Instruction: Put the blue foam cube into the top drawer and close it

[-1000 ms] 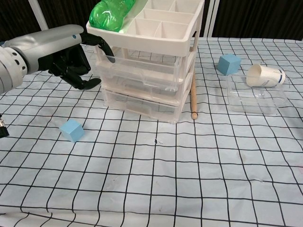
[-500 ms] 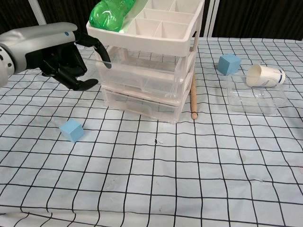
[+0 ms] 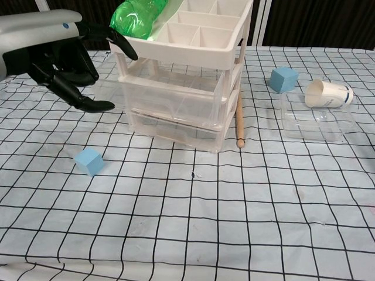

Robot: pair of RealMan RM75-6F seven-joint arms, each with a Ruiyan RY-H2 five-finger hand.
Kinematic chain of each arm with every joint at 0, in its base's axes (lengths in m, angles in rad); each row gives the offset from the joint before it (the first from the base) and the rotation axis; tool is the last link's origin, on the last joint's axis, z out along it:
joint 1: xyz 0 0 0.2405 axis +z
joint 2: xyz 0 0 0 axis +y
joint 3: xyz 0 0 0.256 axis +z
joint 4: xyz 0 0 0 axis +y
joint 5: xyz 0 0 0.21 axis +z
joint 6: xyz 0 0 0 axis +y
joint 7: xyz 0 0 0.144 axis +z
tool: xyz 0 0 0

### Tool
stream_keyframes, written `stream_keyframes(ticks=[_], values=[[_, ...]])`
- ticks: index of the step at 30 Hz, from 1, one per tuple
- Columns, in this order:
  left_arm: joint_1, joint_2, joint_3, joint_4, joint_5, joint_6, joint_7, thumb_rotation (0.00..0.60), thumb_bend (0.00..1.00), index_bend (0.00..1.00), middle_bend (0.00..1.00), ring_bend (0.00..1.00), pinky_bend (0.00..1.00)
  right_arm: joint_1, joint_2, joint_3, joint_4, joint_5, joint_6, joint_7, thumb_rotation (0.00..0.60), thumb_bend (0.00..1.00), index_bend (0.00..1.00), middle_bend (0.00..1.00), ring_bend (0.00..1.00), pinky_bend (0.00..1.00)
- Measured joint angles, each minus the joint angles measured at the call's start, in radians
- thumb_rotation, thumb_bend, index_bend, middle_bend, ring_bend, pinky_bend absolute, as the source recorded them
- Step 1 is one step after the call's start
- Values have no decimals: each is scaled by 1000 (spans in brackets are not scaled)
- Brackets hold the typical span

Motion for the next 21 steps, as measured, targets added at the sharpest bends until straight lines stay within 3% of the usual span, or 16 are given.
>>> stream_keyframes(ticks=[6, 10, 15, 21], values=[[56, 65, 49, -30, 107, 55, -42, 600, 246, 227, 1000, 958, 913, 0, 1, -1, 0, -2, 1, 0, 600, 255, 0, 0, 0, 176], [101, 129, 85, -46, 123, 97, -40, 600, 283, 230, 1000, 958, 913, 0, 1, 0, -1, -1, 0, 2, 600, 254, 0, 0, 0, 176], [144, 183, 103, -14, 112, 133, -46, 600, 291, 240, 1000, 957, 913, -1, 0, -1, -2, -4, 2, 0, 600, 255, 0, 0, 0, 176], [154, 194, 114, 60, 35, 104, -45, 600, 271, 245, 1000, 957, 913, -1, 0, -1, -3, -4, 3, -1, 600, 254, 0, 0, 0, 176]])
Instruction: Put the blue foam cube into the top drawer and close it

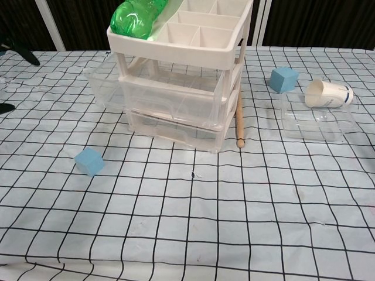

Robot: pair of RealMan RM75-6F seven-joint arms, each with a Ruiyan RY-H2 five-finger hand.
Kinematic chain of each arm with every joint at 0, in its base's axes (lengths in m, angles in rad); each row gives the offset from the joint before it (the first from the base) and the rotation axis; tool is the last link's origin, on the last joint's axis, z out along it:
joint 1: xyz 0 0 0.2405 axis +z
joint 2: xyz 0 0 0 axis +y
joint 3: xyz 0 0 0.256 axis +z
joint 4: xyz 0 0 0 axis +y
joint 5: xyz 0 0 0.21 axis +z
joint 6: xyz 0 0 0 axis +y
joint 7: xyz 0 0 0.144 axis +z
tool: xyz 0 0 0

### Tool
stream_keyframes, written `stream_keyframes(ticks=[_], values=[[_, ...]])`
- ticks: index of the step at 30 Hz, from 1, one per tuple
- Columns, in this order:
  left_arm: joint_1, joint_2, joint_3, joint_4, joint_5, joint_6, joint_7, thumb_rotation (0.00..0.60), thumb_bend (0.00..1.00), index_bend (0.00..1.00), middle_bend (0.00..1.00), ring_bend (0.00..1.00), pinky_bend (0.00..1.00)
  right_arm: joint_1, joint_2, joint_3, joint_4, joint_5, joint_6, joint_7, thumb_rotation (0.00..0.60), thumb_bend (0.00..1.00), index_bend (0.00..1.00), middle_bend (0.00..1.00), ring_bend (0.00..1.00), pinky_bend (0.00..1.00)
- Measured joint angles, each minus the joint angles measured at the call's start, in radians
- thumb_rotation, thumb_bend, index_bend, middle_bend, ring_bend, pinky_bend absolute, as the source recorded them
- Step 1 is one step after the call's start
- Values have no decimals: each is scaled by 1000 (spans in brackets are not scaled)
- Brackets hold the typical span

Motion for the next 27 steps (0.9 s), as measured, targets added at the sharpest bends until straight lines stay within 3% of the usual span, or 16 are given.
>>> stream_keyframes(ticks=[9, 27], values=[[-39, -86, -7, 149, -156, -93, 74, 600, 212, 295, 1000, 958, 913, 0, 1, 1, 0, 0, 0, 2, 600, 256, 0, 0, 0, 176], [-186, -222, 11, 308, -238, -276, 254, 600, 182, 277, 1000, 957, 913, 0, 1, 1, 2, -1, 1, 3, 600, 256, 0, 0, 0, 176]])
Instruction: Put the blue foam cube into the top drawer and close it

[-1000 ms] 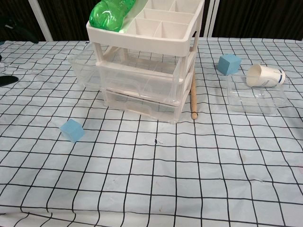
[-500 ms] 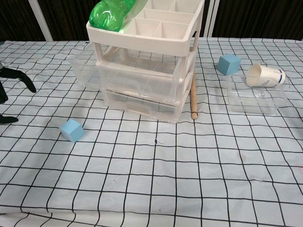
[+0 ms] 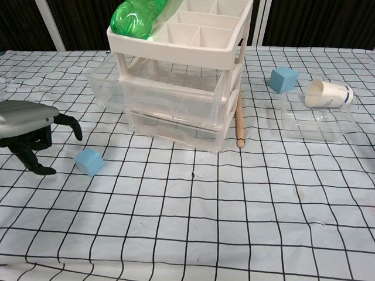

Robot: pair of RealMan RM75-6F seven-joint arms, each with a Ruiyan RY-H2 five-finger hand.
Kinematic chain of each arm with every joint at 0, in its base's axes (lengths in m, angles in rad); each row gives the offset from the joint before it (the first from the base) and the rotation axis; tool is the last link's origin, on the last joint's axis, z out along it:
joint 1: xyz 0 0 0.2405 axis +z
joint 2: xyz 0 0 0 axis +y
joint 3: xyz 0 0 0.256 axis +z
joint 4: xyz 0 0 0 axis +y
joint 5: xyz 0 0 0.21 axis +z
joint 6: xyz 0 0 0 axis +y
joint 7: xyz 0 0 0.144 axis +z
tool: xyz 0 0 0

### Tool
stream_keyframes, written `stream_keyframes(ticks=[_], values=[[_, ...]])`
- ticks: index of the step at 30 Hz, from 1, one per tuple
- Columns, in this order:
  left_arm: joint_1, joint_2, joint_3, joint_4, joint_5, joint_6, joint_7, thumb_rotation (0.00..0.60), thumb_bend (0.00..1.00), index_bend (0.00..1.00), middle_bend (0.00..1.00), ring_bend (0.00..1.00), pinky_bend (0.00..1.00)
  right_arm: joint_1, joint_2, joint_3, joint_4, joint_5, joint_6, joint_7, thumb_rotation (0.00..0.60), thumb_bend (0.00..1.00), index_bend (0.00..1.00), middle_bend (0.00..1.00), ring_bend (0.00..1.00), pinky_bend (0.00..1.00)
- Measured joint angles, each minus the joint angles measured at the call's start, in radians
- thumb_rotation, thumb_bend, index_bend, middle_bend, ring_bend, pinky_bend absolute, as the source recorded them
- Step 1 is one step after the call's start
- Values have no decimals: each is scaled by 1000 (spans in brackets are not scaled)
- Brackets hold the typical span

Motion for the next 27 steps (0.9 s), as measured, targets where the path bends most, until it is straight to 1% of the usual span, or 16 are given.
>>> stream_keyframes(ticks=[6, 13, 21, 23, 27], values=[[-24, -42, -1, 25, -12, -13, 16, 600, 190, 295, 1000, 958, 914, 0, 0, 0, 0, 1, 0, 3, 600, 255, 0, 0, 0, 176], [-43, -84, -6, 57, -22, -21, 16, 600, 239, 331, 1000, 958, 914, 0, 1, 0, 0, 1, 0, 6, 600, 255, 0, 0, 0, 176], [-49, -98, -5, 74, -24, -24, -1, 600, 329, 422, 1000, 959, 914, 0, 1, -1, 1, -1, -1, 6, 600, 256, 0, 0, 0, 176], [-50, -104, -6, 82, -23, -25, -11, 600, 351, 461, 1000, 961, 917, 0, 1, -1, 0, -2, -1, 5, 600, 256, 0, 0, 0, 176], [-49, -118, -6, 99, -17, -28, -37, 600, 371, 504, 1000, 963, 919, -1, 1, -1, -1, -1, 0, 6, 600, 255, 0, 0, 0, 176]])
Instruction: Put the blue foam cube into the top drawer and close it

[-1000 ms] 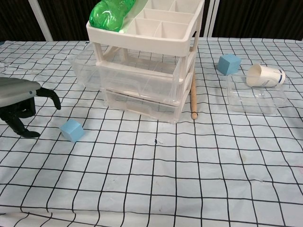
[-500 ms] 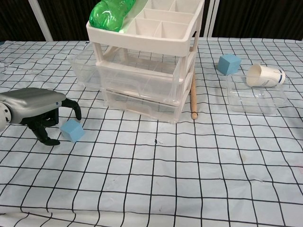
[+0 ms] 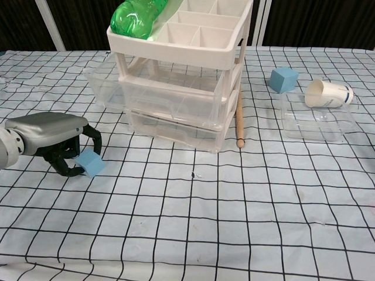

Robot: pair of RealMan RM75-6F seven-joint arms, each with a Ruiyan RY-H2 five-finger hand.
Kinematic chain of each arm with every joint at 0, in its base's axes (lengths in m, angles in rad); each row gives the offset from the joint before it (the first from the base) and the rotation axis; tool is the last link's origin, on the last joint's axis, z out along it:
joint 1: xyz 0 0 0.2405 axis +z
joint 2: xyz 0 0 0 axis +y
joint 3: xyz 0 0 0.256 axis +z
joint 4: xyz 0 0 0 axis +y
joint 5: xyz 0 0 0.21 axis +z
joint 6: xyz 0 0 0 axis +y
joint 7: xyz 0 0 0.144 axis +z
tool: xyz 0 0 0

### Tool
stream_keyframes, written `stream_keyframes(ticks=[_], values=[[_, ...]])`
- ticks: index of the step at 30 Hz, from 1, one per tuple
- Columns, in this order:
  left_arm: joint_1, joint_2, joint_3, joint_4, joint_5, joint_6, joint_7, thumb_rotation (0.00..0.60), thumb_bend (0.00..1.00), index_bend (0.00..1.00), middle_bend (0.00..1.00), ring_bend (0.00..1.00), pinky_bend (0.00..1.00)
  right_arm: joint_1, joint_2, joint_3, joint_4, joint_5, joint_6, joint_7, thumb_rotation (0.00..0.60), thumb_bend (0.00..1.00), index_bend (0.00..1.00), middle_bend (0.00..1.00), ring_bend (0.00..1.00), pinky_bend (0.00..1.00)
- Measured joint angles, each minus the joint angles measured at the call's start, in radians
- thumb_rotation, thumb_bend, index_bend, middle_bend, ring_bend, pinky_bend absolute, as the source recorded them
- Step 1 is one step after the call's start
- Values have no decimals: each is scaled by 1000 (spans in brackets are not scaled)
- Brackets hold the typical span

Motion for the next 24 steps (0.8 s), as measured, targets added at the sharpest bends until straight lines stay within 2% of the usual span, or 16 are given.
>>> stream_keyframes(ticks=[6, 11, 24], values=[[11, 16, 3, -26, 43, 19, -37, 600, 371, 505, 1000, 963, 919, 1, 2, 1, 0, 4, -4, 5, 600, 255, 0, 0, 0, 176], [25, 73, 8, -108, 86, 52, -52, 600, 371, 506, 1000, 963, 919, 1, 2, 1, 0, 5, -4, 6, 600, 255, 0, 0, 0, 176], [73, 364, 7, -449, 258, 171, -89, 600, 371, 506, 1000, 963, 919, 0, -1, 2, -6, 9, -5, -5, 600, 254, 0, 0, 0, 176]])
